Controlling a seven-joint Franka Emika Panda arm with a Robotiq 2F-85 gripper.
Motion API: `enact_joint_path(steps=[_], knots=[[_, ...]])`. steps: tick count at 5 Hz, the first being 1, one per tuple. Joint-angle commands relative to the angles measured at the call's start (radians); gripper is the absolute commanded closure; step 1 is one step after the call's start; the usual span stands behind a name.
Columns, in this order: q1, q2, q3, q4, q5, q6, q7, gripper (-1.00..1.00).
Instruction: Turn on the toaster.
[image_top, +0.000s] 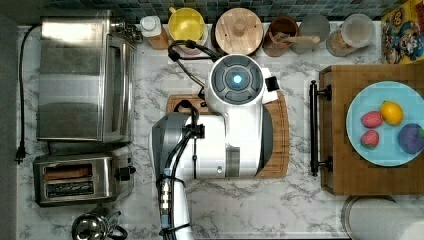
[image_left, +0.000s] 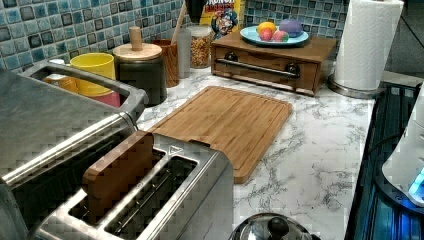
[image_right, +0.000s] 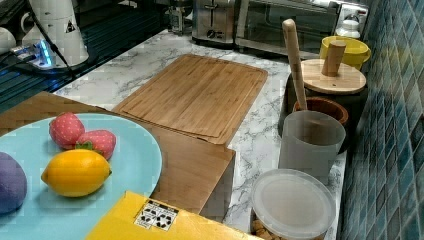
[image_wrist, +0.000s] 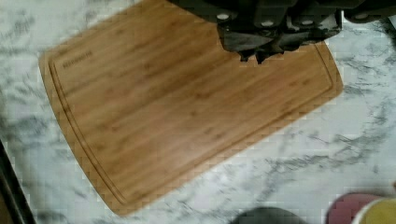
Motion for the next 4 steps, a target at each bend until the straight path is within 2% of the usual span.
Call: enact_joint_path(steps=[1, 2, 3, 4], knots=[[0.124, -0.056, 0.119, -0.125, 0.044, 0.056, -0.127, 1.00], [0.136, -0.102, 0.143, -0.204, 0.090, 0.115, -0.196, 1.00], [0.120, -0.127, 0.176, -0.249, 0.151, 0.149, -0.257, 1.00], [0.187, -0.139, 0.154, -0.275, 0.145, 0.147, -0.277, 1.00]])
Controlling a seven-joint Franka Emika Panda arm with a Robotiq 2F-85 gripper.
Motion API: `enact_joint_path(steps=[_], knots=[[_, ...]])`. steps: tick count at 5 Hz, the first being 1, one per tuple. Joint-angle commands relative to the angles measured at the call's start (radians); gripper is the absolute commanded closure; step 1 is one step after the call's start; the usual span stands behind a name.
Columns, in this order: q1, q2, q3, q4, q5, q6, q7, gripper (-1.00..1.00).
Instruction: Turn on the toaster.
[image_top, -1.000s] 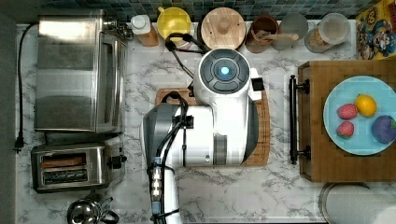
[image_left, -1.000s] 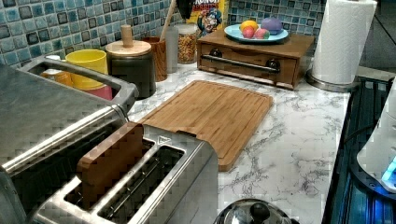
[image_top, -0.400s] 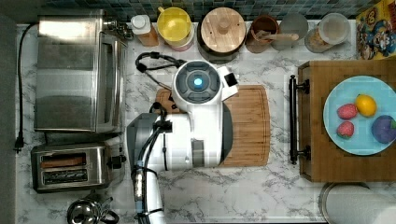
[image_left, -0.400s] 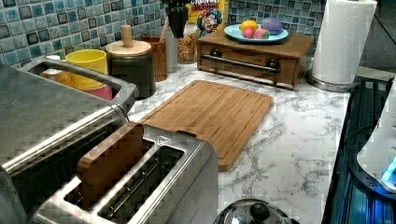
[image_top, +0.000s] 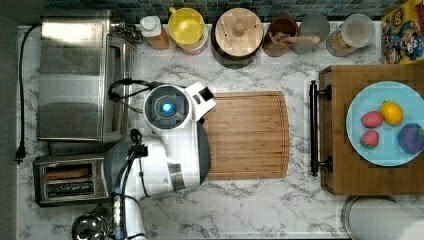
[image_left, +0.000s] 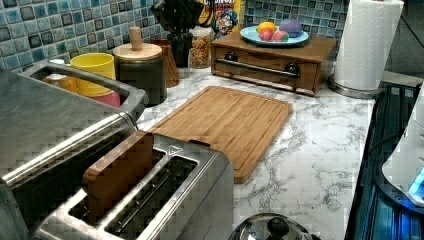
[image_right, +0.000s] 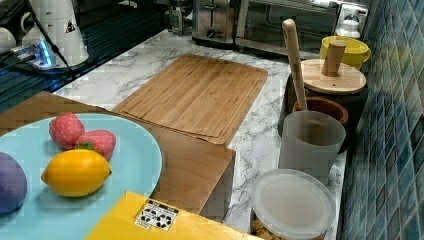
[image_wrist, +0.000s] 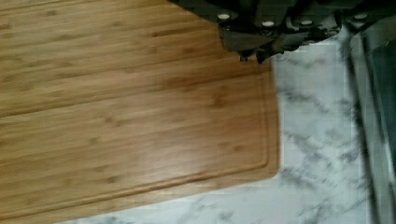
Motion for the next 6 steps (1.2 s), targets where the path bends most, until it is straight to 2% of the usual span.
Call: enact_joint_path(steps=[1, 4, 5, 6], knots=[[0.107, -0.128, 0.059, -0.114, 0.092, -0.011, -0.162, 1.00], [0.201, -0.158, 0.105, -0.213, 0.184, 0.012, -0.231, 1.00], [0.232, -0.198, 0.105, -0.244, 0.244, 0.018, -0.260, 1.00], [0.235, -0.218, 0.122, -0.264, 0.298, 0.047, -0.271, 1.00]])
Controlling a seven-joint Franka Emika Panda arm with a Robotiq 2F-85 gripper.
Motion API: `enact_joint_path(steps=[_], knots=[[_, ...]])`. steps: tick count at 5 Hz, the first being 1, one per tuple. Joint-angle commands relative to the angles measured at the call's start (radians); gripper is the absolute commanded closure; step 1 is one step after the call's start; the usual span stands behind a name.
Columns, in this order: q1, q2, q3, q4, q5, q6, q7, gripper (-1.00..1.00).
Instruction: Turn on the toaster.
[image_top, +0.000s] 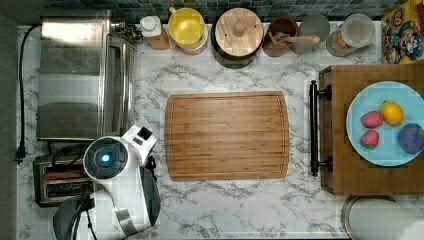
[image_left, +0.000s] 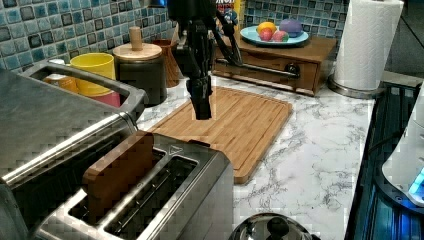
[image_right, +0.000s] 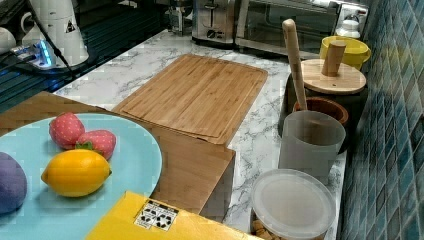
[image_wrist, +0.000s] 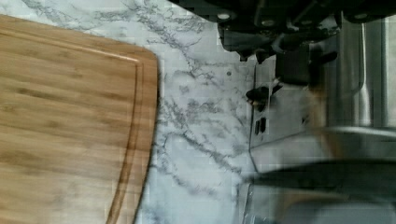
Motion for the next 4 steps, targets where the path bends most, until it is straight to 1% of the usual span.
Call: enact_joint_path(steps=[1, 2, 4], knots=[[0.054, -0.109, 0.058, -0.082, 0.155, 0.052, -0.044, 1.00], [0.035, -0.067, 0.098, -0.069, 0.108, 0.089, 0.035, 1.00], [0.029, -0.090, 0.101, -0.088, 0.125, 0.190, 0.101, 1.00]])
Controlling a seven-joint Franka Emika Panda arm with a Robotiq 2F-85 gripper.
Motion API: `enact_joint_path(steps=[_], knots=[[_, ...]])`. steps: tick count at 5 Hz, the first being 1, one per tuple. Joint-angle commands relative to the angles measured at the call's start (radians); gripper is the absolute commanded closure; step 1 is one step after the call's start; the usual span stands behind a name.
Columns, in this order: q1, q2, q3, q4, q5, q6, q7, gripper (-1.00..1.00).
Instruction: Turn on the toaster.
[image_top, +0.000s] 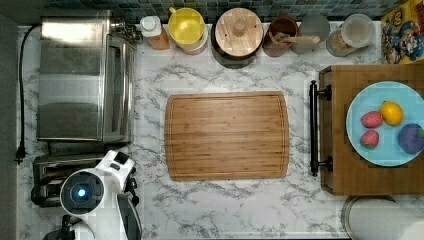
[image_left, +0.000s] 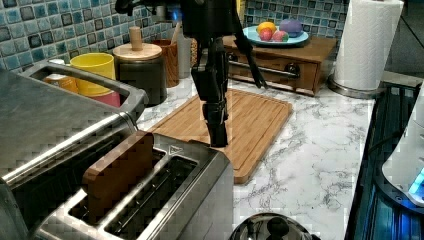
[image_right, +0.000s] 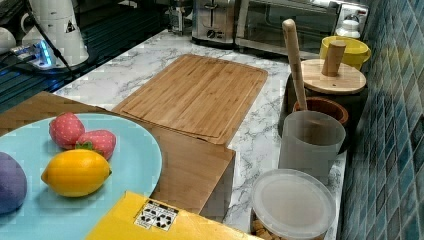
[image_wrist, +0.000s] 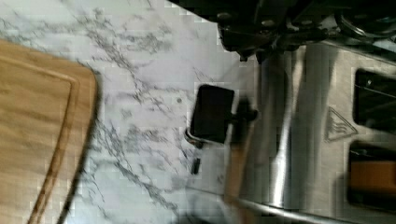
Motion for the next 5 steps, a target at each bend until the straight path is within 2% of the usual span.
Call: enact_joint_path(steps=[1, 4, 5], knots=[[-0.017, -0.025, -0.007, 0.012, 0.052, 0.119, 0.124, 1.00], [-0.028, 0.097, 0.009, 0.087, -0.050, 0.090, 0.195, 1.00], [-0.021, 0.153, 0.009, 0.090, -0.089, 0.136, 0.243, 1.00]])
